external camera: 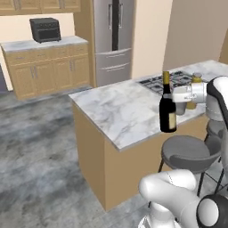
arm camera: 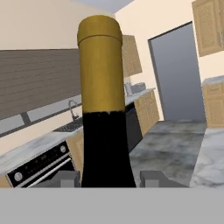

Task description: There is a wine glass and glass cup on the dining counter. Place the wine bottle next to the wine glass and the juice bottle next to the glass cup.

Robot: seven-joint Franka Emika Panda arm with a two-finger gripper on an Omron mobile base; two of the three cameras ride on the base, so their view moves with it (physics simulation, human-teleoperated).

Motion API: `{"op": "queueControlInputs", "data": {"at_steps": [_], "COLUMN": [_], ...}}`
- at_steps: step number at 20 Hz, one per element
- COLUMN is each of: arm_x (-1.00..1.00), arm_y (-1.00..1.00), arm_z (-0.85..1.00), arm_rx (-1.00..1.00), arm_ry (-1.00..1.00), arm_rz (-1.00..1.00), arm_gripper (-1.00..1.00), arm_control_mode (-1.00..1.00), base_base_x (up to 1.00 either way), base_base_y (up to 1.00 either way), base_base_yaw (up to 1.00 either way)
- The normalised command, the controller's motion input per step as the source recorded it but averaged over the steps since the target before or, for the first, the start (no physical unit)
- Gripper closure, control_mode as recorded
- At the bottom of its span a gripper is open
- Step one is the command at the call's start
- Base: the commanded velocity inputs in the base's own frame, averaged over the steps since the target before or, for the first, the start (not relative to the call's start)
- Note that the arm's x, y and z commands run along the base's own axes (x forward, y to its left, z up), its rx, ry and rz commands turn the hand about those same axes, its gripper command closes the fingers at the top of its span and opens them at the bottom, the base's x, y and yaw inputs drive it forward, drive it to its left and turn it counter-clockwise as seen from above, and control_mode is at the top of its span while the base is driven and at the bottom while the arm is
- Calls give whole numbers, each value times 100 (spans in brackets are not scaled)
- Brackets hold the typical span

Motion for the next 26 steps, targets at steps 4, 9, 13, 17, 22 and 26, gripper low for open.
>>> {"op": "queueControlInputs", "data": {"at_steps": [4, 9, 13, 17, 22, 26], "arm_x": [0, 0, 0, 0, 15, 82], "arm_y": [0, 0, 0, 0, -49, -39], "arm_z": [0, 0, 0, 0, -1, -2], "arm_rx": [0, 0, 0, 0, -1, -1], "arm_ry": [0, 0, 0, 0, -2, 5], "arm_rz": [0, 0, 0, 0, 4, -22], "arm_gripper": [100, 100, 100, 100, 100, 100], "arm_control_mode": [100, 100, 100, 100, -100, -100], "base_base_x": [36, 65, 41, 16, 0, 0], "base_base_y": [-17, -17, -27, -21, 0, 0], "base_base_yaw": [17, 26, 29, 18, 0, 0]}}
